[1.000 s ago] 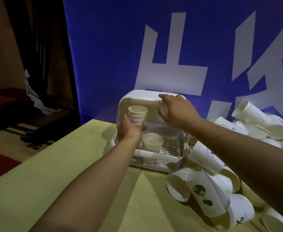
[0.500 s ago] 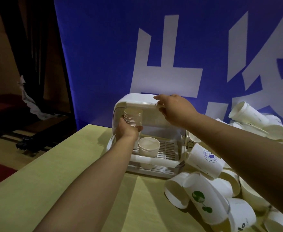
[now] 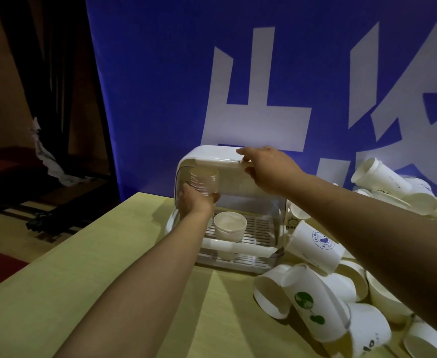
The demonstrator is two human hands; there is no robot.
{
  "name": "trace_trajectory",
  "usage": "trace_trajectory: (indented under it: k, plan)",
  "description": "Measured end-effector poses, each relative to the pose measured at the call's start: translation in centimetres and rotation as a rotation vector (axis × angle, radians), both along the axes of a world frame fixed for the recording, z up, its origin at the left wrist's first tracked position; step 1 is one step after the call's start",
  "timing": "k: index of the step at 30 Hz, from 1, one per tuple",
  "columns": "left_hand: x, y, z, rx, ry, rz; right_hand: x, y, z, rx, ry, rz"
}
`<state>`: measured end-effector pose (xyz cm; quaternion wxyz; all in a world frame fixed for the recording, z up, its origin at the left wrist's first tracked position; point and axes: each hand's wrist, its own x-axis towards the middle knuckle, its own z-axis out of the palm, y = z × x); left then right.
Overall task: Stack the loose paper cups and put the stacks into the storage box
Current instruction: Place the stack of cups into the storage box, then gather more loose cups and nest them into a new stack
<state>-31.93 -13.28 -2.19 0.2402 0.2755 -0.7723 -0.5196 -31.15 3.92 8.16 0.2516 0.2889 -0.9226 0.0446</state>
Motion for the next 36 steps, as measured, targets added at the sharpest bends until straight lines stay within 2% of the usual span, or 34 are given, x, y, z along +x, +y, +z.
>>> trace_trajectory:
  k: [5, 9, 13, 16, 19, 23, 26, 32, 36]
  plan:
    - [1.3, 0.4, 0.6, -0.058, -0.023, -0.006, 0.9, 0.3, 0.7, 0.04, -0.046, -0.004]
    - [4.4, 1.0, 1.4, -0.025, 0.121, -0.051, 3.4, 0.9, 1.1, 0.02, 0.035, 0.03]
    - [9.5, 2.1, 1.4, 0.034, 0.284, -0.203, 6.8, 1.7, 0.6, -0.05, 0.066, 0.123]
    - [12.7, 2.5, 0.2, -0.017, 0.285, -0.376, 9.0, 2.8, -0.5, -0.002, -0.005, 0.165]
    - [14.8, 2.7, -1.2, -0.13, 0.25, -0.448, 10.8, 4.1, -1.9, 0.015, -0.092, 0.168]
    - [16.6, 3.9, -2.2, -0.135, 0.234, -0.473, 13.2, 5.8, -3.4, 0.007, -0.136, 0.135]
    - [18.3, 6.0, -3.0, -0.086, 0.26, -0.522, 15.7, 7.7, -4.6, -0.081, -0.152, 0.065]
    - [20.4, 9.4, -4.6, -0.058, 0.276, -0.613, 20.1, 10.7, -9.1, 0.016, -0.335, -0.145]
    - [20.8, 10.3, -4.1, -0.055, 0.238, -0.601, 20.2, 11.4, -11.1, -0.043, -0.316, -0.169]
